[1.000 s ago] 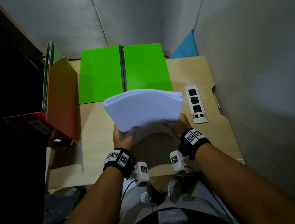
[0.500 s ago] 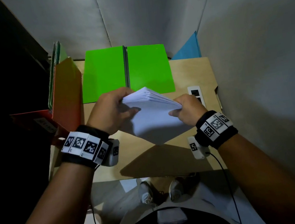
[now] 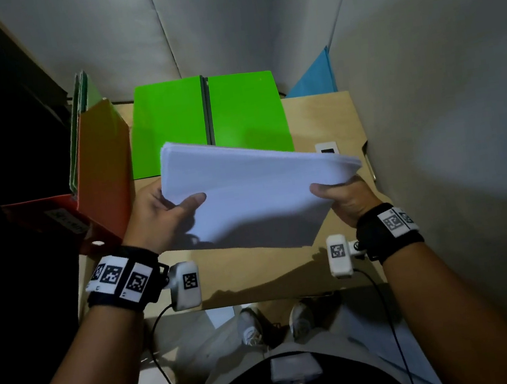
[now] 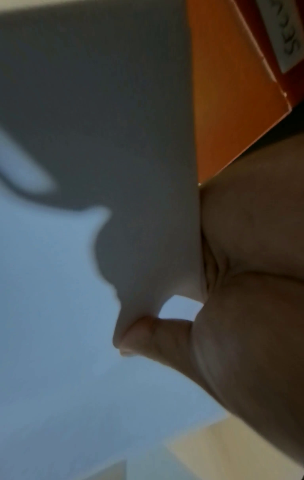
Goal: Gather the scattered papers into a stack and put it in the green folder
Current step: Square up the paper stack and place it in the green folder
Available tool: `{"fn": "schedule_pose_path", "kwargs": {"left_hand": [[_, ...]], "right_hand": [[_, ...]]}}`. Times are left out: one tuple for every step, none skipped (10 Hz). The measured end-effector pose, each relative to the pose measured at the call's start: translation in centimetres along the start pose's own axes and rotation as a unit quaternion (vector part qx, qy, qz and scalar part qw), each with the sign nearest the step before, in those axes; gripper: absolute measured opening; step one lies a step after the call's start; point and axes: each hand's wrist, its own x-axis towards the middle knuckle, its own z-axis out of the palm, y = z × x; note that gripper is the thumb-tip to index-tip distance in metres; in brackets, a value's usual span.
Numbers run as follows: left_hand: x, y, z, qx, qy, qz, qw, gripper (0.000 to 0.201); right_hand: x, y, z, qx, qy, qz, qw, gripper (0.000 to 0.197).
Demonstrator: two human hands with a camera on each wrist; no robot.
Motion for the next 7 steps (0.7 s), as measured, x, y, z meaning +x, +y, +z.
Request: {"fn": "schedule_pose_path", "kwargs": {"left_hand": [[0.1,-0.6,0.0,-0.022,0.032,-0.017,0.999,0.016],[0.0,-3.0,0.8,0.010,0.042,-0.062,0.997,0.018],[-0.5,-6.3,1.4,0.092,0.027,-0.129,0.987,0.022],[-0.6,-11.0,1.7,0.126,0.027,-0.209,0.969,0.030],[0.0,-11.9,1.7,0.100,0.046,-0.199,0.974,0.030],[0.5,-11.9,2.1,0.088,0.043,-0.197,0.976,0.026],[0.3,-12.3,2.5,0.109,0.040,-0.218,0.969,0.025]], "right_hand": [[0.3,-1.3,0.1,-0.008,0.025,-0.010,1.000,0.072],[0.6,-0.7,-0.7,-0.119,0.096,-0.011,0.988,0.054],[1.5,2.0,-0.3,-0.227,0.112,0.089,0.963,0.063],[3.9,5.5,-0.1,-0.447,0.188,0.295,0.823,0.050],[3.6,4.9,0.1,-0.459,0.144,0.254,0.839,0.038],[4.2,3.7,0.9,-0.406,0.187,0.223,0.866,0.044],[2.4,3.7,0.2,-0.394,0.205,0.261,0.857,0.059]]}}
